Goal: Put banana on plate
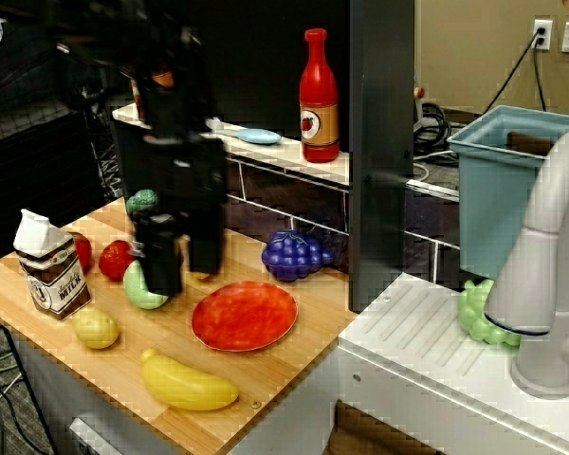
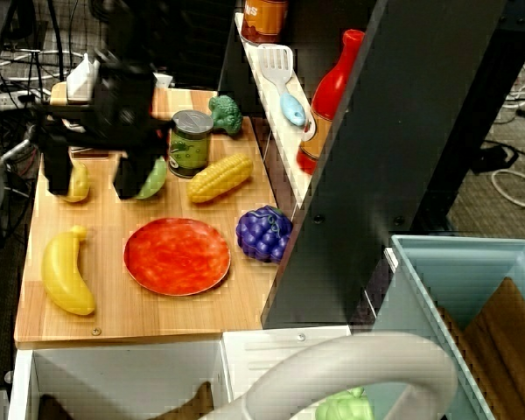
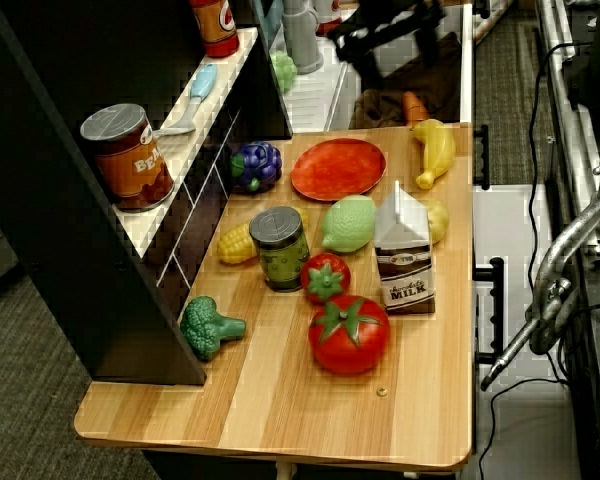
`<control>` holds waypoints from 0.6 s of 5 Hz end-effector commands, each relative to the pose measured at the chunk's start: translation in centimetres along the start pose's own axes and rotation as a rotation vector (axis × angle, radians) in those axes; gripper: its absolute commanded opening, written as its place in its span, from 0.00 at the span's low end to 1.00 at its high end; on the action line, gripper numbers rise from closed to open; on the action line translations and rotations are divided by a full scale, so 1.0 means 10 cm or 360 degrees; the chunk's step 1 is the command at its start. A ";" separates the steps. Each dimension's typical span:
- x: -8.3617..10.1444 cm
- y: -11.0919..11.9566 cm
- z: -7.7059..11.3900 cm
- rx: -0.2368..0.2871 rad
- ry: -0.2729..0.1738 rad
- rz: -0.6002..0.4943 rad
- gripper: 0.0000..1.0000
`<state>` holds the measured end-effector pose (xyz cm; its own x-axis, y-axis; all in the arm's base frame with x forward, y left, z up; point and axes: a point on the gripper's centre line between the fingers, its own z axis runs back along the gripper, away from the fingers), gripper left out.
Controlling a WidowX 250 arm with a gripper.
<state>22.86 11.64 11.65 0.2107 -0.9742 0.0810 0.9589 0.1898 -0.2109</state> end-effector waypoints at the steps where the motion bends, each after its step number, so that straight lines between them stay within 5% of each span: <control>1: -0.24 -0.39 0.00 0.0118 -0.0035 -0.0088 1.00; 3: -0.22 -0.59 -0.23 0.0177 -0.0042 -0.0081 1.00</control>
<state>16.22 11.97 9.94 0.1745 -0.9757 0.1324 0.9788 0.1572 -0.1316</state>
